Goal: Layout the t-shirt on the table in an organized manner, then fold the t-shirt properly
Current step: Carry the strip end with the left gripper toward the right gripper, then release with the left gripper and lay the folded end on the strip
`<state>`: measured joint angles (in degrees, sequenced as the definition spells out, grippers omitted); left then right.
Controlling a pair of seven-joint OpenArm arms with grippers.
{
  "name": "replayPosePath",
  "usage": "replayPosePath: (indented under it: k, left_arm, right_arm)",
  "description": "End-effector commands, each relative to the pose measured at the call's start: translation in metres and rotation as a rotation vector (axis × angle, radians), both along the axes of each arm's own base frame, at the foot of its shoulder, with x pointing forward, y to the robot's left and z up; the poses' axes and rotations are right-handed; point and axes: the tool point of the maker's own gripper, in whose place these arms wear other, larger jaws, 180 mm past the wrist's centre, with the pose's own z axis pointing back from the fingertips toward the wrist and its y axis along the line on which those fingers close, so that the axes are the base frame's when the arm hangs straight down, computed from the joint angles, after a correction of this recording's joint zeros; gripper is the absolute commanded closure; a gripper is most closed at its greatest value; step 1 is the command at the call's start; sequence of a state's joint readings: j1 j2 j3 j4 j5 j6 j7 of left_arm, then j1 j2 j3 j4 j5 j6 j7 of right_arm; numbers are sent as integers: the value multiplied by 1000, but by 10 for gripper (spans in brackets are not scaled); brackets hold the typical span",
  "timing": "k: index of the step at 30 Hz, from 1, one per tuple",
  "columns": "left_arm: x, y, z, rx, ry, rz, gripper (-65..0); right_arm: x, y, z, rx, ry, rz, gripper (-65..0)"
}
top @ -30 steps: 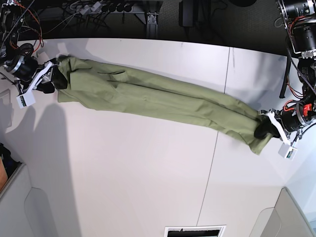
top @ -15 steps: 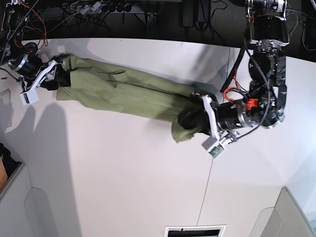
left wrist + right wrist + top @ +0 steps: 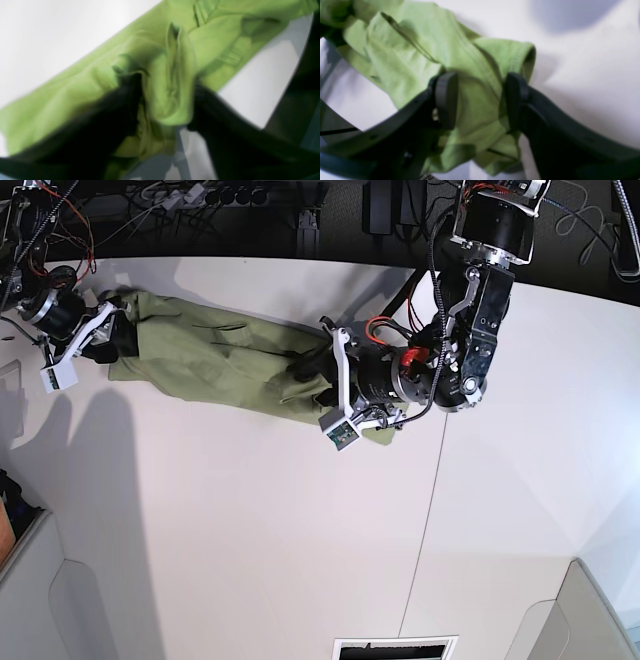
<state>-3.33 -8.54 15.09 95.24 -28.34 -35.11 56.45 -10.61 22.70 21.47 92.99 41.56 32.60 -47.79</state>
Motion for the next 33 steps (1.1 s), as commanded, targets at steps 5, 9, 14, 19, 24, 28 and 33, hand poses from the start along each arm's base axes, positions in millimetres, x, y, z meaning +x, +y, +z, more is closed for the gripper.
replayPosePath:
  k: [5, 9, 14, 19, 24, 28, 33]
  left_arm:
    - [15, -12, 31, -113, -60, 24, -344]
    - [8, -28, 71, -254, -111, -43, -344]
    - [-5, -40, 95, -341, -134, -132, -344]
    - [13, -20, 92, -289, -185, -55, -343]
    - [38, 23, 79, -251, -191, 95, -343]
    - [39, 43, 49, -260, -104, 183, -343]
    - [23, 42, 27, -299, -47, 217, -343]
  right_arm:
    - [10, -4, 13, 0, -51, -5, -305]
    - [10, -4, 13, 0, -51, -5, -305]
    - [10, -4, 13, 0, -51, -5, -305]
    - [13, -9, 14, -6, -55, -30, -306]
    - [28, -25, 32, -6, -117, -80, -306]
    - [40, -41, 48, -12, -164, -126, -306]
    - [38, -48, 46, -28, -148, -140, -306]
